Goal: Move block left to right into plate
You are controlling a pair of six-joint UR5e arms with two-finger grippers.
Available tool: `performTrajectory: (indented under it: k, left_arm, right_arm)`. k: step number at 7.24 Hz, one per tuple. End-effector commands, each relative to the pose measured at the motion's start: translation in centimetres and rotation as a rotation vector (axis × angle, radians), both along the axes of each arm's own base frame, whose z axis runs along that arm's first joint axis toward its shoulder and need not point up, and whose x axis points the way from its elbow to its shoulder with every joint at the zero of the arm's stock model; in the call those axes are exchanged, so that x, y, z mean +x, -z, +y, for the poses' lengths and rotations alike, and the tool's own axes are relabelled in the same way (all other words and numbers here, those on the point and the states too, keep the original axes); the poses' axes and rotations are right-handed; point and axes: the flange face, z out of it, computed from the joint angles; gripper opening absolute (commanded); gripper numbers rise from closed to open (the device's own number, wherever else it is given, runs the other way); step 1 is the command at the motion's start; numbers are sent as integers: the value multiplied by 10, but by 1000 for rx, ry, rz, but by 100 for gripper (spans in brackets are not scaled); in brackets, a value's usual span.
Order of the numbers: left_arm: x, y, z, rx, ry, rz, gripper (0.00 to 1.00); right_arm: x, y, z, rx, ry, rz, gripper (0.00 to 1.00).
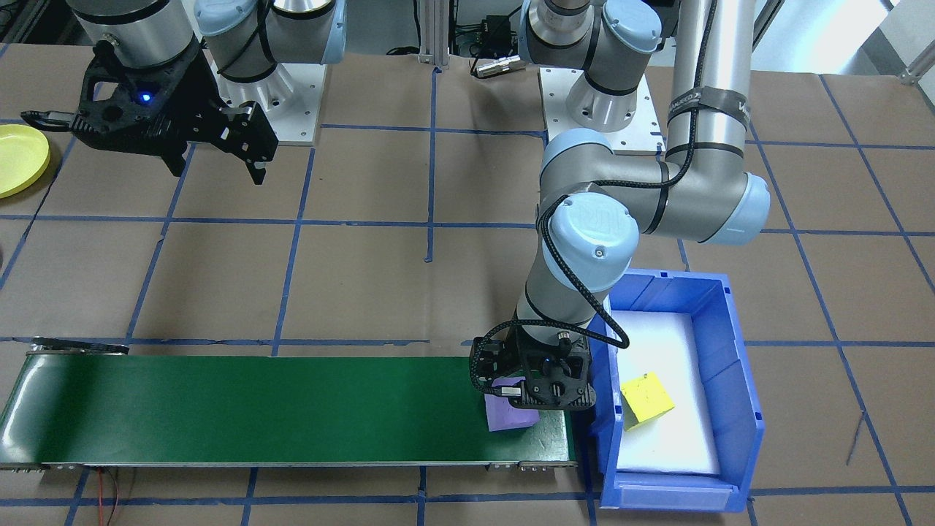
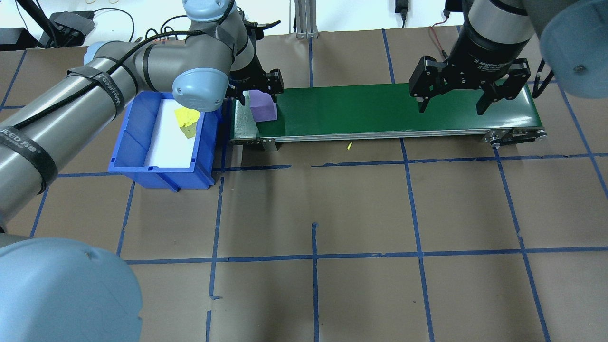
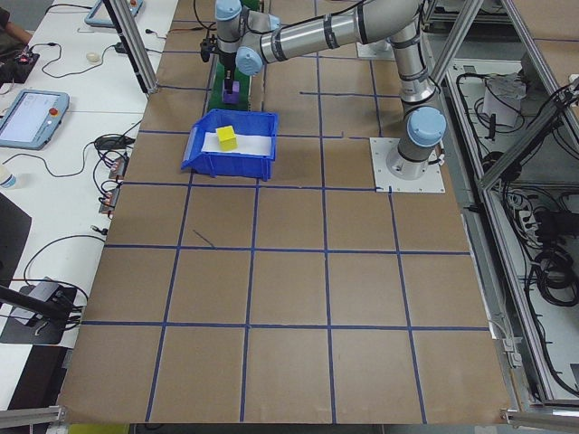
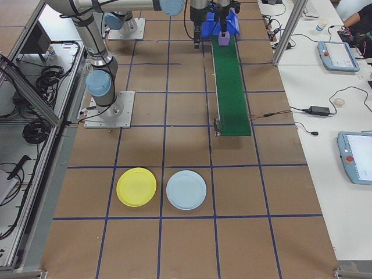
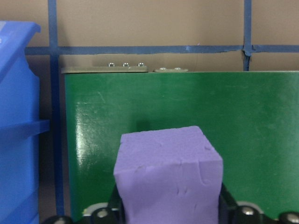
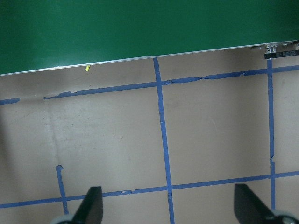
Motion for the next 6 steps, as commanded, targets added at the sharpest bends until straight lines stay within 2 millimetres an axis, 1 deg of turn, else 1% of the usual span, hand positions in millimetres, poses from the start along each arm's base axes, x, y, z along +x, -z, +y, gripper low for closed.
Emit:
performTrajectory:
  k: [1,2,3,4,5,6]
  left_arm:
    - [5,-37,4,-44,-12,3,100]
    - [48,-45,-4,-11,-42,-11,100]
    - [114,-47,-17,5,-119,-4,100]
    - [142,-34,-24,16,-90,-22,100]
    - [173,-20,-34,29,-141,-22,100]
    - [208,-3,-44,-11,-192,-22,100]
  right_arm:
    - [2,1,0,1,-5,0,100]
    - [-3,0,-3,0,6,3,100]
    - [-4,9,-6,10,4,3,100]
    - [-4,14,-7,12,6,6,100]
    - [-4,26,-8,36,9,8,100]
    - [-6,46,-18,50,8,19,100]
